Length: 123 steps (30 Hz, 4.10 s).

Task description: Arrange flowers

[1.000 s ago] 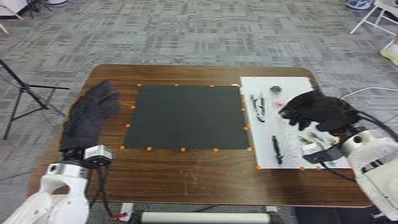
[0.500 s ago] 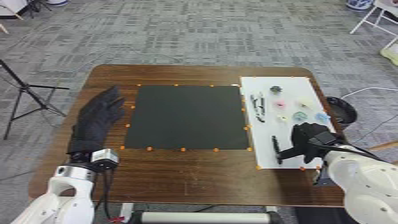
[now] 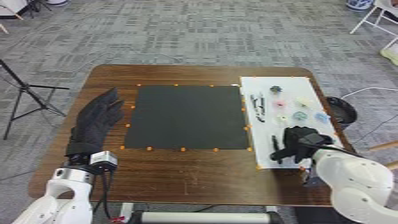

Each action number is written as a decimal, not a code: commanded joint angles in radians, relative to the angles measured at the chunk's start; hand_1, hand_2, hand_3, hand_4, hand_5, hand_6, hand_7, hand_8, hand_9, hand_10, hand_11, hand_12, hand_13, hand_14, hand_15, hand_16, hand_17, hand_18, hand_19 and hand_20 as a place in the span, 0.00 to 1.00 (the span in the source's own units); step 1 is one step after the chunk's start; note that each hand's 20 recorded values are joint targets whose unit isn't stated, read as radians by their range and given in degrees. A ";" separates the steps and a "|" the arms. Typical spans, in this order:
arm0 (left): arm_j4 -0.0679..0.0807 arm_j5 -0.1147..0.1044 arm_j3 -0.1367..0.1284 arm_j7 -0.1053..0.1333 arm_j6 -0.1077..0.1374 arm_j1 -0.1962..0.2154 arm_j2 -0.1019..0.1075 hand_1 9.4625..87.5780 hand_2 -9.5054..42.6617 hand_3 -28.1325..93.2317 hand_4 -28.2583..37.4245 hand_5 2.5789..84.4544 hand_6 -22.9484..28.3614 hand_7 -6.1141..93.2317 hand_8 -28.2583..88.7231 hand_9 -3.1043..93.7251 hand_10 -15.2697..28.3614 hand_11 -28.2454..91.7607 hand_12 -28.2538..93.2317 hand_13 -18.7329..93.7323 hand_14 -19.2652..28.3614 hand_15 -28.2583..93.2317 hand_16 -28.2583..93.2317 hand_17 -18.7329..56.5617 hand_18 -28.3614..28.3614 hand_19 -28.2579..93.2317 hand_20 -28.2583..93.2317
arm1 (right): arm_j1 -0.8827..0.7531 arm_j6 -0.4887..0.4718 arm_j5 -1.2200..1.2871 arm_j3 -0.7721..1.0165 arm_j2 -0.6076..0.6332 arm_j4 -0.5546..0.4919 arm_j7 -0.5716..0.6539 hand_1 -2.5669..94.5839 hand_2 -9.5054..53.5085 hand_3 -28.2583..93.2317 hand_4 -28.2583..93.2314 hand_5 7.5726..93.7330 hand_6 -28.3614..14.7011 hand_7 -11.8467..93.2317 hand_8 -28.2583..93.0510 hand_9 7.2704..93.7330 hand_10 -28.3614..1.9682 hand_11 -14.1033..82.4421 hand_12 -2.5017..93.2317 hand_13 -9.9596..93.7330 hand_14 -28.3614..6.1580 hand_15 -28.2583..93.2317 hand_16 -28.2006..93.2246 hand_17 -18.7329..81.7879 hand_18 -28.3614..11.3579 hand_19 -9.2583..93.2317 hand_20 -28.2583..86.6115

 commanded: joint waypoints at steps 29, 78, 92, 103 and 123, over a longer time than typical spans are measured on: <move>-0.008 -0.008 0.000 0.002 0.014 0.012 -0.006 0.26 0.07 0.77 0.06 0.35 0.52 0.26 0.17 0.25 0.59 0.40 0.39 0.32 0.66 0.45 0.28 0.12 0.82 0.54 0.34 | 0.053 0.086 -0.022 -0.320 -0.044 0.066 -0.065 0.48 0.00 0.91 0.07 0.80 0.66 0.58 0.41 0.87 0.61 0.76 0.50 0.82 0.55 0.92 0.54 0.60 0.16 1.00 0.80; 0.011 -0.006 0.046 -0.023 -0.016 -0.052 0.052 0.24 0.06 0.78 0.03 0.35 0.50 0.29 0.16 0.26 0.58 0.41 0.40 0.33 0.66 0.46 0.29 0.12 0.83 0.55 0.33 | 0.430 -0.212 0.060 -0.412 -0.168 0.020 0.043 0.23 0.03 0.77 0.00 0.98 0.70 0.51 0.16 0.99 0.62 0.72 0.45 0.91 0.56 0.90 0.54 0.71 0.13 1.00 0.85; 0.009 -0.007 0.051 -0.025 -0.022 -0.043 0.052 0.25 0.08 0.78 0.04 0.34 0.50 0.29 0.16 0.26 0.58 0.41 0.39 0.33 0.66 0.46 0.29 0.12 0.83 0.55 0.34 | 0.554 -0.233 -0.021 -0.599 -0.250 0.175 0.122 0.19 0.04 0.79 0.00 1.00 0.72 0.51 0.17 1.00 0.64 0.74 0.42 0.93 0.57 0.90 0.54 0.73 0.14 1.00 0.86; 0.011 -0.010 0.050 -0.031 -0.024 -0.041 0.047 0.25 0.09 0.77 0.04 0.34 0.50 0.28 0.16 0.26 0.59 0.40 0.39 0.33 0.67 0.46 0.29 0.12 0.83 0.55 0.33 | 0.566 -0.318 0.003 -0.605 -0.264 0.213 0.163 0.27 0.00 0.85 0.00 0.95 0.71 0.46 0.16 0.98 0.68 0.70 0.47 0.91 0.61 0.89 0.55 0.72 0.16 1.00 0.86; 0.008 -0.010 0.044 -0.028 -0.018 -0.036 0.032 0.24 0.08 0.78 0.04 0.35 0.50 0.28 0.16 0.26 0.59 0.41 0.39 0.33 0.67 0.46 0.28 0.12 0.83 0.54 0.33 | 0.455 -0.332 0.077 -0.255 -0.209 -0.009 0.076 0.33 0.05 0.86 0.04 0.83 0.65 0.41 0.15 0.87 0.57 0.71 0.47 0.82 0.53 0.89 0.55 0.62 0.14 1.00 0.80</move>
